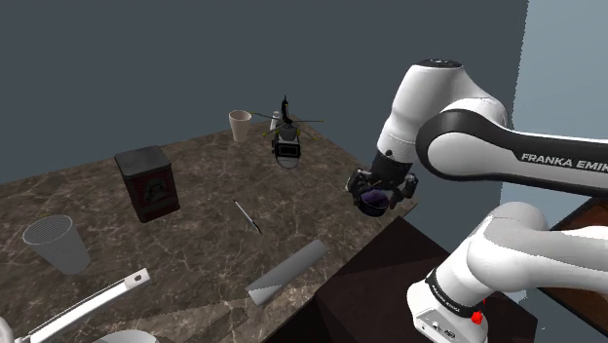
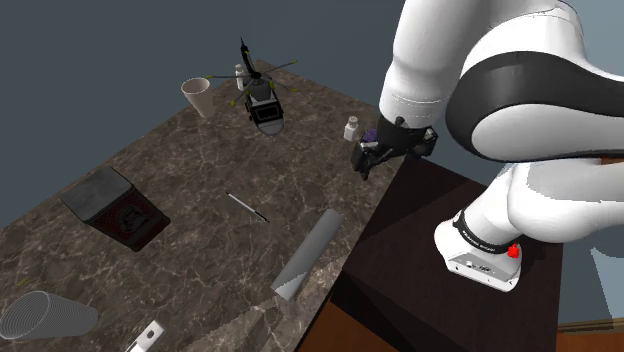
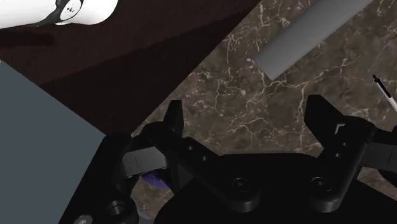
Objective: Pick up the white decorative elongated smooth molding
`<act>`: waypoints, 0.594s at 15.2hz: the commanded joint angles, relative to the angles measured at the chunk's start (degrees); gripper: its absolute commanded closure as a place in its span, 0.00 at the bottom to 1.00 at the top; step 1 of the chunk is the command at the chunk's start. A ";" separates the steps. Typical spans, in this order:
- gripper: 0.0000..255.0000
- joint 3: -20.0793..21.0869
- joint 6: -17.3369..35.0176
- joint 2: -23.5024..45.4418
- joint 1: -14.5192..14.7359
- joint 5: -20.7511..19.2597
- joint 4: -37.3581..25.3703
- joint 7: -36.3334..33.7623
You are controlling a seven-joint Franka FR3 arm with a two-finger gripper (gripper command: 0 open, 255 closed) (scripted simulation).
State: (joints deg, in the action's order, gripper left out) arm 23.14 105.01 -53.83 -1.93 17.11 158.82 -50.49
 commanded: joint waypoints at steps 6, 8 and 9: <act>0.00 13.65 14.74 10.85 -1.96 9.93 2.61 -17.60; 0.00 17.95 19.51 15.51 -3.64 11.89 2.15 -22.57; 0.00 20.19 21.99 18.07 -4.76 12.58 1.76 -25.11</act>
State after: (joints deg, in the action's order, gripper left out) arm 41.26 124.70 -38.12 -5.64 28.94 161.07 -72.85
